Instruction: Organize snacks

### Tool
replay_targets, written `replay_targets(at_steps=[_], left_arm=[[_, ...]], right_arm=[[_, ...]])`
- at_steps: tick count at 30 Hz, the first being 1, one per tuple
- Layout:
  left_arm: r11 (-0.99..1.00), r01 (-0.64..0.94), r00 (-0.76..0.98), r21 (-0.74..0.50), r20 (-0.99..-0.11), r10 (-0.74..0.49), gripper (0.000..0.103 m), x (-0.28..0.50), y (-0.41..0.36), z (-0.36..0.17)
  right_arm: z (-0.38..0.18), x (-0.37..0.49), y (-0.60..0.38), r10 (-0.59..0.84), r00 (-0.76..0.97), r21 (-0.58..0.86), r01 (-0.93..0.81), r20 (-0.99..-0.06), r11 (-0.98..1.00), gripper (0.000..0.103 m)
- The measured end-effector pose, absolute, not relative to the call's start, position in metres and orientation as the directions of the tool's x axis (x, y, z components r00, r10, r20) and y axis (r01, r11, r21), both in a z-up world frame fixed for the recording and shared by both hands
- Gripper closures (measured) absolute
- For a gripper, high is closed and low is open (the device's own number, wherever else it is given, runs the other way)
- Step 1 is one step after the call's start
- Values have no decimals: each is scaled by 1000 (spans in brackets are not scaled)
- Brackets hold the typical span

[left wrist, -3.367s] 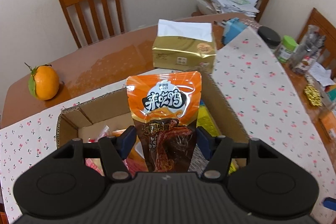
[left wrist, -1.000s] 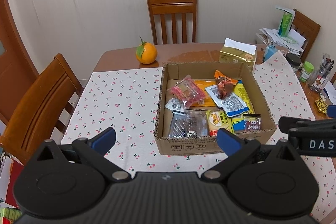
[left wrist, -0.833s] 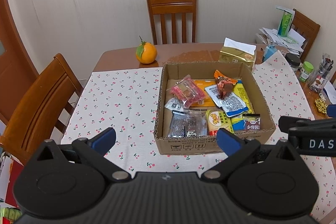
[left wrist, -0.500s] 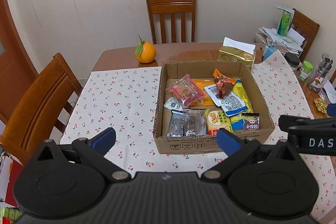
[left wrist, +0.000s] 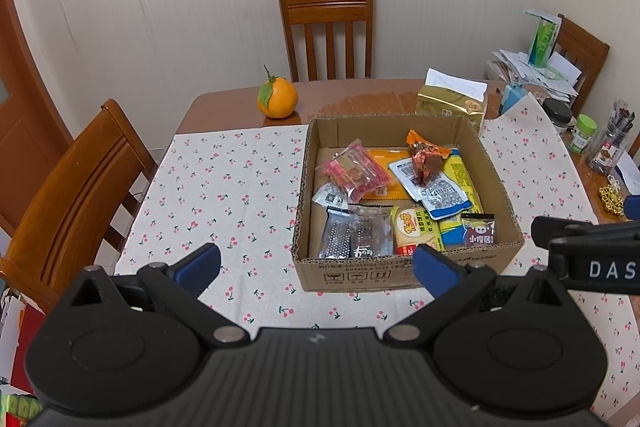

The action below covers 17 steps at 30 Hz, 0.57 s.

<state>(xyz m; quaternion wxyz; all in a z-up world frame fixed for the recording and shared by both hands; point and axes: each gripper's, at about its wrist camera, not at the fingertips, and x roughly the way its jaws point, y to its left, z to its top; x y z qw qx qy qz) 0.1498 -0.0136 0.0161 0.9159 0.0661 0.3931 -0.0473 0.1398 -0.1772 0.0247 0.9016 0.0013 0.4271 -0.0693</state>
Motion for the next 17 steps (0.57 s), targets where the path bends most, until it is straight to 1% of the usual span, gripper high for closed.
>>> replay_targets(at_steps=[17], left_arm=[[987, 138, 682, 87, -731, -31, 1, 151, -13, 15]], right_arm=[[25, 138, -179, -129, 625, -62, 129, -770, 990, 0]])
